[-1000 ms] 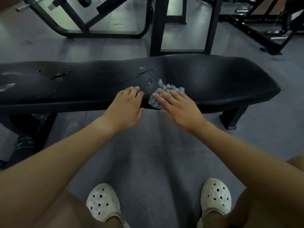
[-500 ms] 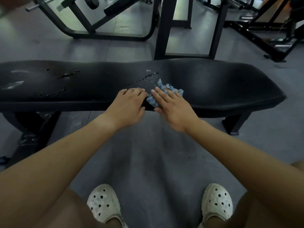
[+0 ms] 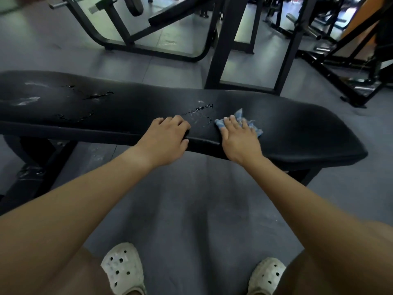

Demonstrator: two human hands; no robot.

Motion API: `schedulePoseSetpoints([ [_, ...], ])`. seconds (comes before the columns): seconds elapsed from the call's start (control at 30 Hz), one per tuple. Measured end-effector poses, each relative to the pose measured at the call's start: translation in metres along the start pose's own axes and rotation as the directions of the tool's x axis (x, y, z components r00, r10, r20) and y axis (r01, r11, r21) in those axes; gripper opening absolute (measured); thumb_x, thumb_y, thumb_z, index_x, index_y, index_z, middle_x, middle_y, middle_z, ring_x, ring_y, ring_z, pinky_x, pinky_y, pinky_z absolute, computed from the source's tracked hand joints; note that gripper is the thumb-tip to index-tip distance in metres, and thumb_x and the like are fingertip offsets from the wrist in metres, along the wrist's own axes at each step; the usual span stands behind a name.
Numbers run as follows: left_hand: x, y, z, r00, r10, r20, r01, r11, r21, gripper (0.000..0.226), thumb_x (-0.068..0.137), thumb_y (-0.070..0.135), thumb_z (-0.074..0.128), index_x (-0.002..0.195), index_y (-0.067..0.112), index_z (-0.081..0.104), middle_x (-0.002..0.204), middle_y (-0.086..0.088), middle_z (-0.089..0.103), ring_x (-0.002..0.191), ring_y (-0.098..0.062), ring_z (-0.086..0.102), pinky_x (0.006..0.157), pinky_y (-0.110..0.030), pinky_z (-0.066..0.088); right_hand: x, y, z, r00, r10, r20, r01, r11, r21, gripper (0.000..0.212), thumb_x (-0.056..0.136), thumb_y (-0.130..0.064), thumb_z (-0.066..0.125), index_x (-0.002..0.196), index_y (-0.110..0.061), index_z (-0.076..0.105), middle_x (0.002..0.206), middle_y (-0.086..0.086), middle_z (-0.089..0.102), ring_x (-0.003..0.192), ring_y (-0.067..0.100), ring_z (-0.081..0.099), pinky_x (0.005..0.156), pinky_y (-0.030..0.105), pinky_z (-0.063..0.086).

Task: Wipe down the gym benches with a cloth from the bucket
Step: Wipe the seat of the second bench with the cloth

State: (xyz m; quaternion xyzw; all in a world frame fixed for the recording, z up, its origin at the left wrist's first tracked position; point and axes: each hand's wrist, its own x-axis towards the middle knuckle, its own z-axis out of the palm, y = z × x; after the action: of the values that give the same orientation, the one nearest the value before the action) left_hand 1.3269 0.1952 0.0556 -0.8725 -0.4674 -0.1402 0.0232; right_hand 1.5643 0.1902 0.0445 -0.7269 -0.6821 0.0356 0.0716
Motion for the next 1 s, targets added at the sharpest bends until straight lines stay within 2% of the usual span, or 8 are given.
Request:
schedulePoseSetpoints([
  [0.13, 0.000, -0.005, 0.000, 1.000, -0.002, -0.011, 0.002, 1.000, 0.030, 0.037, 0.100, 0.042, 0.052, 0.128, 0.019, 0.059, 0.131, -0.002, 0.057, 0.119, -0.023, 0.057, 0.107, -0.044, 0.042, -0.008, -0.023, 0.000, 0.956, -0.279, 0.094, 0.282, 0.959, -0.014, 0.059, 0.107, -0.046, 0.010, 0.162, -0.025, 0.014, 0.170, -0.003, 0.007, 0.157, 0.027, 0.001, 0.127, 0.049, 0.006],
  [0.27, 0.002, -0.003, 0.001, 1.000, 0.018, -0.009, -0.017, 0.998, 0.055, 0.040, 0.100, 0.044, 0.051, 0.128, 0.016, 0.057, 0.131, -0.004, 0.056, 0.120, -0.024, 0.055, 0.107, -0.042, 0.042, 0.005, -0.009, -0.014, 0.884, -0.440, 0.158, 0.452, 0.891, -0.042, 0.058, 0.108, -0.049, 0.010, 0.162, -0.028, 0.015, 0.169, -0.005, 0.009, 0.156, 0.018, 0.003, 0.128, 0.042, 0.006],
  [0.37, 0.002, -0.005, 0.001, 1.000, 0.025, -0.014, -0.024, 0.998, 0.049, 0.041, 0.101, 0.044, 0.049, 0.130, 0.016, 0.056, 0.130, -0.003, 0.056, 0.118, -0.024, 0.055, 0.105, -0.041, 0.043, 0.037, 0.009, -0.018, 0.938, -0.312, 0.154, 0.321, 0.946, -0.039, 0.055, 0.109, -0.044, 0.013, 0.161, -0.026, 0.021, 0.169, -0.001, 0.013, 0.156, 0.016, 0.007, 0.127, 0.033, 0.001],
  [0.47, 0.002, -0.006, 0.001, 0.999, 0.039, -0.023, -0.038, 0.999, 0.035, 0.040, 0.101, 0.044, 0.049, 0.129, 0.017, 0.056, 0.127, -0.003, 0.056, 0.114, -0.023, 0.056, 0.103, -0.041, 0.044, 0.047, 0.008, -0.015, 0.985, -0.126, 0.122, 0.127, 0.992, -0.004, 0.057, 0.109, -0.043, 0.014, 0.162, -0.024, 0.018, 0.170, 0.000, 0.009, 0.157, 0.024, 0.004, 0.127, 0.045, 0.004],
  [0.53, 0.002, -0.007, 0.001, 0.999, 0.045, -0.023, -0.044, 0.998, 0.034, 0.040, 0.101, 0.044, 0.049, 0.130, 0.017, 0.055, 0.127, -0.002, 0.056, 0.114, -0.023, 0.055, 0.103, -0.041, 0.044, 0.038, -0.002, -0.014, 0.978, -0.143, 0.155, 0.141, 0.990, 0.027, 0.057, 0.109, -0.045, 0.015, 0.162, -0.025, 0.015, 0.170, -0.002, 0.006, 0.157, 0.025, 0.000, 0.127, 0.047, 0.002],
  [0.67, 0.006, -0.012, -0.001, 0.997, 0.076, -0.023, -0.075, 0.996, 0.045, 0.042, 0.100, 0.047, 0.048, 0.131, 0.020, 0.054, 0.125, -0.001, 0.055, 0.111, -0.021, 0.054, 0.099, -0.041, 0.048, 0.015, -0.015, -0.014, 0.920, -0.339, 0.195, 0.333, 0.941, 0.064, 0.057, 0.108, -0.048, 0.016, 0.162, -0.030, 0.014, 0.169, -0.008, 0.004, 0.156, 0.019, -0.006, 0.127, 0.046, 0.002],
  [0.83, 0.010, -0.016, -0.002, 0.994, 0.109, -0.020, -0.108, 0.993, 0.038, 0.039, 0.099, 0.048, 0.049, 0.126, 0.021, 0.053, 0.120, 0.001, 0.053, 0.104, -0.019, 0.051, 0.092, -0.038, 0.049, 0.016, -0.009, -0.020, 0.876, -0.437, 0.205, 0.427, 0.899, 0.092, 0.053, 0.109, -0.046, 0.019, 0.161, -0.034, 0.018, 0.168, -0.014, 0.006, 0.155, 0.008, -0.004, 0.126, 0.033, -0.003],
  [1.0, 0.012, -0.018, 0.000, 0.993, 0.118, -0.029, -0.117, 0.993, 0.021, 0.041, 0.100, 0.047, 0.049, 0.129, 0.019, 0.053, 0.121, 0.001, 0.053, 0.104, -0.019, 0.050, 0.090, -0.036, 0.047, 0.047, 0.004, -0.018, 0.948, -0.275, 0.162, 0.267, 0.961, 0.069, 0.052, 0.110, -0.043, 0.019, 0.161, -0.032, 0.021, 0.169, -0.009, 0.010, 0.156, 0.011, 0.002, 0.126, 0.036, 0.000],
])
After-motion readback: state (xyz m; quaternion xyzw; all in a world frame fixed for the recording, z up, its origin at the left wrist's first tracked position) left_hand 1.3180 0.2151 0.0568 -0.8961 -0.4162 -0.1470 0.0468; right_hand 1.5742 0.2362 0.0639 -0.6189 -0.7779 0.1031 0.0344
